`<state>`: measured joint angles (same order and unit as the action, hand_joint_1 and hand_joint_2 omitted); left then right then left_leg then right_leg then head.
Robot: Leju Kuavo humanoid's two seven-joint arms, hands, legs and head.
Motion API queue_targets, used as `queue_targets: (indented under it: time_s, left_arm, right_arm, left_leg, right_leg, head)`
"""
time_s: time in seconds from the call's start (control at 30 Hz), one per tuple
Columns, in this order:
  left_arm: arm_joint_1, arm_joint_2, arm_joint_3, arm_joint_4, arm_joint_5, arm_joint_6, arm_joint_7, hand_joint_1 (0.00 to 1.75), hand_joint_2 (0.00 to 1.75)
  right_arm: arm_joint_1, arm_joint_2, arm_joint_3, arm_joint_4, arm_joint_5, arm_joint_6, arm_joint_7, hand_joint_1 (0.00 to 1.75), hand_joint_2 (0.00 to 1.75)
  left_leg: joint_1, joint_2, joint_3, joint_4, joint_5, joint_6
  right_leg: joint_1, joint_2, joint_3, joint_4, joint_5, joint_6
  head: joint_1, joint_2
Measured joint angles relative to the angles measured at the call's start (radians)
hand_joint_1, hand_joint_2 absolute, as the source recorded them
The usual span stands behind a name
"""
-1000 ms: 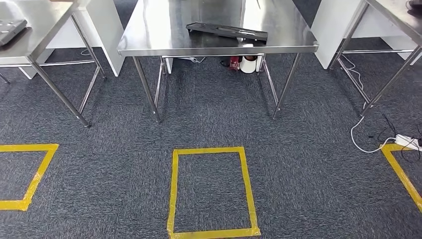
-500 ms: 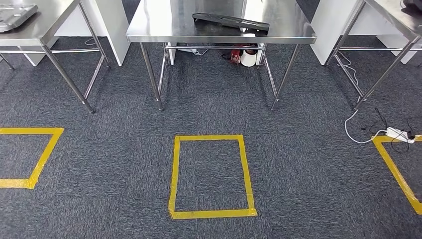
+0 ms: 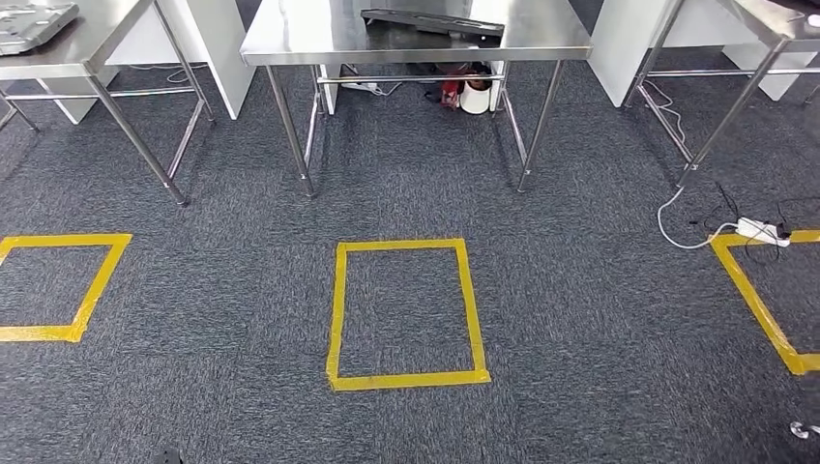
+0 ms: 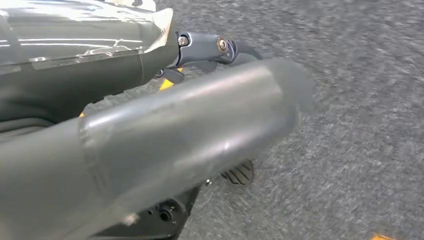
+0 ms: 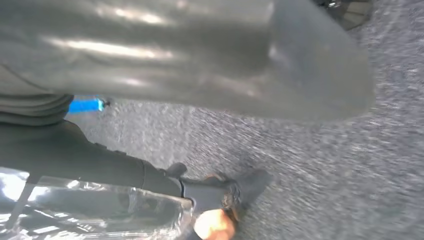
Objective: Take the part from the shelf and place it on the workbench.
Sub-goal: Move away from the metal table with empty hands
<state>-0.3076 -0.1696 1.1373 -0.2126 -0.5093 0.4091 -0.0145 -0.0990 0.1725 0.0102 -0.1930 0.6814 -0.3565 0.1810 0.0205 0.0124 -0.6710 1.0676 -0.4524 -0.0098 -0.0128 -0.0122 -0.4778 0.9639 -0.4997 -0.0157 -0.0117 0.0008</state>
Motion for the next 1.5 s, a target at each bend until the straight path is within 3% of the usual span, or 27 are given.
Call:
queue_targets:
  time_s: [0.07,0.1,0.13,0.17,0.23,0.3,0.37,0.43,0.47,0.57,0.63,0.67,0.73,0.77,0.83,0.93,1.2,1.3,1.4,1.43,1.5]
  left_arm:
    - [-0.01,-0.008,-0.004,0.0,-0.001,0.004,-0.007,0.0,0.0]
    - [-0.014,-0.011,-0.005,0.0,-0.001,0.006,-0.013,0.0,0.0]
    - [-0.018,-0.014,-0.007,0.0,-0.001,0.01,-0.019,0.0,0.0]
    - [-0.021,-0.016,-0.01,0.0,-0.002,0.014,-0.025,0.0,0.0]
    - [-0.027,-0.021,-0.013,0.0,0.001,0.02,-0.034,0.0,0.0]
    - [-0.036,-0.024,-0.015,0.0,0.0,0.025,-0.04,0.0,0.0]
    - [-0.045,-0.031,-0.021,0.0,-0.012,0.036,-0.043,0.0,0.0]
    - [-0.049,-0.04,-0.031,0.0,-0.026,0.05,-0.036,0.0,0.0]
    - [-0.05,-0.043,-0.036,0.0,-0.031,0.055,-0.031,0.0,0.0]
    - [-0.052,-0.048,-0.046,0.0,-0.042,0.065,-0.019,0.0,0.0]
    - [-0.052,-0.048,-0.053,0.0,-0.049,0.068,-0.016,0.0,0.0]
    - [-0.052,-0.049,-0.056,0.0,-0.053,0.07,-0.015,0.0,0.0]
    - [-0.053,-0.051,-0.064,0.0,-0.061,0.074,-0.013,0.0,0.0]
    - [-0.055,-0.052,-0.067,0.0,-0.064,0.077,-0.013,0.0,0.0]
    - [-0.059,-0.053,-0.074,0.0,-0.072,0.081,-0.012,0.0,0.0]
    - [-0.061,-0.055,-0.086,0.0,-0.082,0.083,-0.004,0.0,0.0]
    - [-0.065,-0.055,-0.106,0.0,-0.096,0.083,0.019,0.0,0.0]
    - [-0.066,-0.053,-0.109,0.0,-0.096,0.082,0.021,0.0,0.0]
    - [-0.069,-0.053,-0.11,0.0,-0.096,0.075,0.021,0.0,0.0]
    - [-0.071,-0.054,-0.111,0.0,-0.096,0.073,0.021,0.0,0.0]
    - [-0.073,-0.056,-0.111,0.001,-0.096,0.068,0.021,0.0,0.0]
  right_arm:
    - [0.001,-0.001,-0.007,0.0,-0.004,-0.002,-0.003,0.0,0.0]
    - [0.001,-0.002,-0.009,0.0,-0.005,-0.002,-0.003,0.0,0.0]
    - [0.001,-0.003,-0.011,0.0,-0.006,-0.002,-0.003,0.0,0.0]
    - [0.002,-0.004,-0.014,0.0,-0.007,-0.002,-0.002,0.0,0.0]
    - [0.002,-0.006,-0.019,0.0,-0.007,-0.001,0.002,0.0,0.0]
    - [0.002,-0.006,-0.023,0.0,-0.009,-0.001,0.005,0.0,0.0]
    - [0.001,-0.008,-0.031,0.0,-0.015,0.0,0.005,0.0,0.0]
    - [0.002,-0.011,-0.04,0.0,-0.024,0.004,0.0,0.0,0.0]
    - [0.003,-0.013,-0.045,0.0,-0.029,0.006,-0.002,0.0,0.0]
    - [0.01,-0.017,-0.061,0.0,-0.043,0.008,-0.013,0.0,0.0]
    - [0.015,-0.019,-0.07,0.0,-0.05,0.007,-0.02,0.0,0.0]
    - [0.018,-0.02,-0.074,0.0,-0.053,0.005,-0.023,0.0,0.0]
    - [0.02,-0.022,-0.083,0.0,-0.059,0.002,-0.03,0.0,0.0]
    - [0.02,-0.022,-0.087,0.0,-0.061,0.0,-0.034,0.0,0.0]
    - [0.019,-0.021,-0.094,0.0,-0.067,-0.004,-0.039,0.0,0.0]
    - [0.023,-0.02,-0.106,0.0,-0.075,-0.01,-0.046,0.0,0.0]
    - [0.024,-0.019,-0.143,0.0,-0.114,-0.01,-0.056,0.0,0.0]
    - [0.024,-0.018,-0.163,0.0,-0.137,-0.006,-0.061,0.0,0.0]
    - [0.023,-0.019,-0.181,0.0,-0.151,-0.002,-0.066,0.0,0.0]
    - [0.022,-0.019,-0.186,0.0,-0.154,-0.002,-0.067,0.0,0.0]
    - [0.022,-0.02,-0.194,0.0,-0.157,-0.002,-0.069,0.0,0.0]
  left_leg:
    - [0.0,-0.004,-0.03,0.14,-0.109,-0.005]
    - [0.0,-0.005,-0.036,0.197,-0.127,-0.006]
    - [0.0,-0.005,-0.031,0.229,-0.118,-0.005]
    - [0.0,-0.005,-0.012,0.228,-0.09,-0.001]
    - [-0.002,-0.005,0.073,0.136,-0.041,0.011]
    - [-0.008,-0.005,0.18,-0.011,-0.053,0.026]
    - [-0.016,-0.004,0.225,-0.092,-0.077,0.036]
    - [-0.016,-0.002,0.216,-0.106,-0.069,0.049]
    - [-0.015,-0.001,0.209,-0.109,-0.06,0.057]
    - [-0.015,0.002,0.182,-0.111,-0.036,0.068]
    - [-0.015,0.003,0.166,-0.109,-0.024,0.066]
    - [-0.015,0.003,0.16,-0.108,-0.019,0.063]
    - [-0.015,0.003,0.156,-0.106,-0.013,0.058]
    - [-0.017,0.003,0.155,-0.103,-0.012,0.053]
    - [-0.021,0.003,0.151,-0.096,-0.011,0.049]
    - [-0.02,0.001,0.143,-0.091,-0.007,0.055]
    - [-0.009,0.001,0.14,-0.095,0.003,0.04]
    - [-0.011,0.001,0.134,-0.089,0.002,0.044]
    - [-0.01,0.003,0.136,-0.101,0.011,0.049]
    - [-0.008,0.006,0.138,-0.11,0.017,0.052]
    - [-0.002,0.015,0.138,-0.122,0.028,0.055]
  right_leg:
    - [0.007,-0.001,-0.029,0.001,0.027,-0.01]
    - [0.011,-0.001,-0.043,0.002,0.039,-0.011]
    - [0.013,-0.001,-0.057,0.003,0.05,-0.011]
    - [0.016,-0.001,-0.072,0.003,0.06,-0.01]
    - [0.019,0.0,-0.096,0.003,0.08,-0.005]
    - [0.023,-0.001,-0.109,0.007,0.096,0.003]
    - [0.025,-0.005,-0.118,0.009,0.11,0.017]
    - [0.024,-0.006,-0.132,0.02,0.113,0.03]
    - [0.023,-0.003,-0.145,0.045,0.098,0.032]
    - [0.013,0.005,-0.219,0.232,-0.005,0.032]
    - [0.007,0.006,-0.235,0.313,-0.042,0.041]
    - [0.004,0.006,-0.212,0.293,-0.036,0.049]
    - [-0.003,0.005,-0.117,0.155,0.001,0.065]
    - [-0.003,0.006,-0.07,0.081,0.017,0.068]
    - [-0.004,0.008,-0.029,0.004,0.029,0.062]
    - [-0.002,0.009,-0.029,0.0,0.032,0.054]
    - [0.008,0.009,-0.035,0.0,0.04,0.038]
    - [0.004,0.009,-0.037,0.001,0.043,0.039]
    - [0.005,0.009,-0.042,0.003,0.045,0.047]
    - [0.006,0.01,-0.052,0.019,0.035,0.048]
    - [0.003,0.01,-0.105,0.116,-0.014,0.047]
  head:
    - [-0.003,0.0]
    - [-0.004,0.0]
    - [-0.004,0.0]
    - [-0.005,0.0]
    - [-0.005,0.0]
    - [-0.004,0.0]
    - [-0.004,0.0]
    - [-0.003,0.0]
    - [-0.001,0.0]
    - [0.004,0.0]
    - [0.005,0.0]
    - [0.005,0.0]
    - [0.006,0.0]
    - [0.006,0.0]
    - [0.005,0.0]
    - [0.004,0.0]
    - [0.004,0.0]
    - [0.004,0.0]
    - [0.005,0.0]
    - [0.005,0.0]
    - [0.009,0.0]
